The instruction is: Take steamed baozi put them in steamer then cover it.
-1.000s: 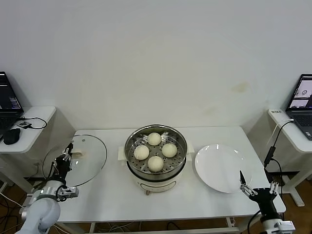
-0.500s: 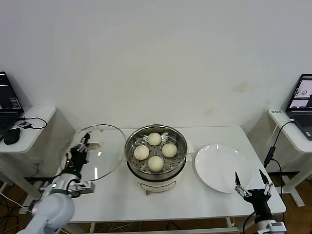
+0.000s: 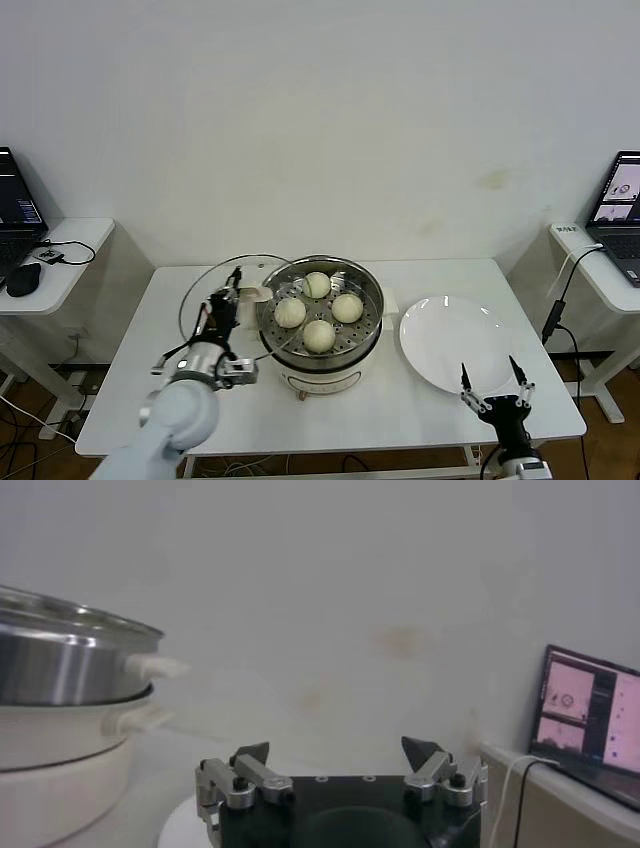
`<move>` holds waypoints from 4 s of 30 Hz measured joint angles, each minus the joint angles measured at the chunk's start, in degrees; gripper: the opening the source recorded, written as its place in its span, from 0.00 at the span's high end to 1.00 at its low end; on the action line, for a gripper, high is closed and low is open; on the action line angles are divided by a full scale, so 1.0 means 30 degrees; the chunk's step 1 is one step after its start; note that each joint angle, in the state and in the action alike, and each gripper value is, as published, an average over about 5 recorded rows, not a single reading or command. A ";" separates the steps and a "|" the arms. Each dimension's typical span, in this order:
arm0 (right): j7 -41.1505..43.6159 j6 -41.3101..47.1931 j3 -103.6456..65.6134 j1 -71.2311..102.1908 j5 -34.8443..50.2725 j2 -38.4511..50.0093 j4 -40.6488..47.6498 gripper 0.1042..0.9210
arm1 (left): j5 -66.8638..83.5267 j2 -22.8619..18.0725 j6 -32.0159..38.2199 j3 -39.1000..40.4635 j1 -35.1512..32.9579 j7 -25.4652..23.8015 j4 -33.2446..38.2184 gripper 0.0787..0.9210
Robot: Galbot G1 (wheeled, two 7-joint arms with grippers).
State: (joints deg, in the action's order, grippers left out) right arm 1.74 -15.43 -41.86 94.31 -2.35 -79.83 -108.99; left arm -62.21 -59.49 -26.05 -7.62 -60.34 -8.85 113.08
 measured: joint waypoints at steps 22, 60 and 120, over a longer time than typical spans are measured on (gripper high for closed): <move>-0.0230 -0.0679 0.0667 0.0119 -0.1654 -0.0890 0.0690 0.12 | -0.5825 -0.5265 -0.0990 0.3001 0.2969 -0.2793 -0.2797 0.93; -0.0256 -0.1002 0.0796 0.0274 -0.1938 -0.0946 0.0999 0.12 | -0.7674 -0.7898 -0.0771 0.3467 0.2604 -0.2960 -0.4108 0.72; 0.1067 0.2120 0.2678 0.3126 0.2629 0.1459 -0.1884 0.12 | 2.5247 -0.3971 1.0620 -0.8445 -1.4033 0.5557 0.1555 0.12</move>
State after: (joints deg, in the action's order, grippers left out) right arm 4.94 -9.07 -33.83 103.68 5.54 -75.46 -114.65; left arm 13.53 -71.40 5.81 -32.96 -102.44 7.82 117.75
